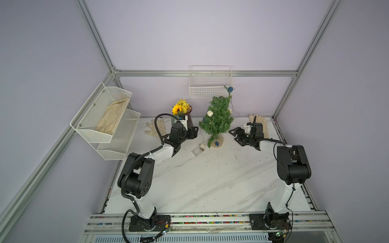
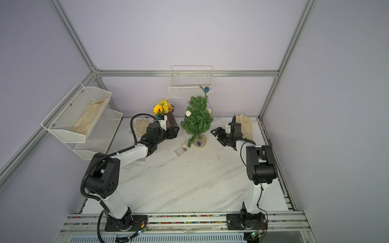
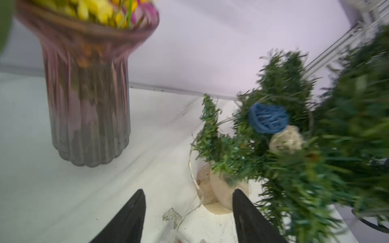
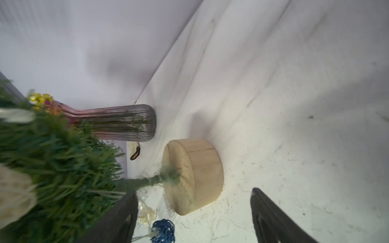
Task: Remove string lights from the small christmas tree
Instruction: Move the christmas tree to the center of the board.
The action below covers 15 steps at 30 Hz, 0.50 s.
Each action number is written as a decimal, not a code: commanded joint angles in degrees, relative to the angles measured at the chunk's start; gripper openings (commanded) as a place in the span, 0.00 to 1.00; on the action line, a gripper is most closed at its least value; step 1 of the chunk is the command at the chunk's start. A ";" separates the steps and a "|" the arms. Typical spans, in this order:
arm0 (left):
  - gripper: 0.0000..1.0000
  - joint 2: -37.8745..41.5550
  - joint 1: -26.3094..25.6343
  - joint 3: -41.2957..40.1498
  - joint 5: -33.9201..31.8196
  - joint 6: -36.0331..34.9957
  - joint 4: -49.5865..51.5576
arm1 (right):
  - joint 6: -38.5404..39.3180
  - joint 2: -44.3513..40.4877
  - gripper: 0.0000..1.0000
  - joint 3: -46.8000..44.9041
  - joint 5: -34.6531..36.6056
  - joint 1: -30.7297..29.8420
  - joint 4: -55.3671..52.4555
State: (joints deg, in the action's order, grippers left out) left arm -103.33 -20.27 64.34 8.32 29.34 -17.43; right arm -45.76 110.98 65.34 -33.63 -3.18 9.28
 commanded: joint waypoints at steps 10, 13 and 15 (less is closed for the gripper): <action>0.61 -10.56 -1.96 1.44 -0.63 9.05 -11.10 | -4.79 11.52 0.70 4.02 -2.82 -3.82 12.42; 0.60 -13.06 -3.44 1.53 -0.08 10.01 -14.05 | -6.27 13.57 0.64 4.74 -3.71 -4.33 15.07; 0.61 -14.49 -4.12 2.09 0.50 10.37 -15.60 | -6.32 14.42 0.63 5.71 -3.90 -4.87 15.25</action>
State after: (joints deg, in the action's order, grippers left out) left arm -116.57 -23.14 64.36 7.97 37.95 -27.18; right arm -50.52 123.90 69.45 -36.56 -7.42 21.06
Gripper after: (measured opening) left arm 0.606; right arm 0.637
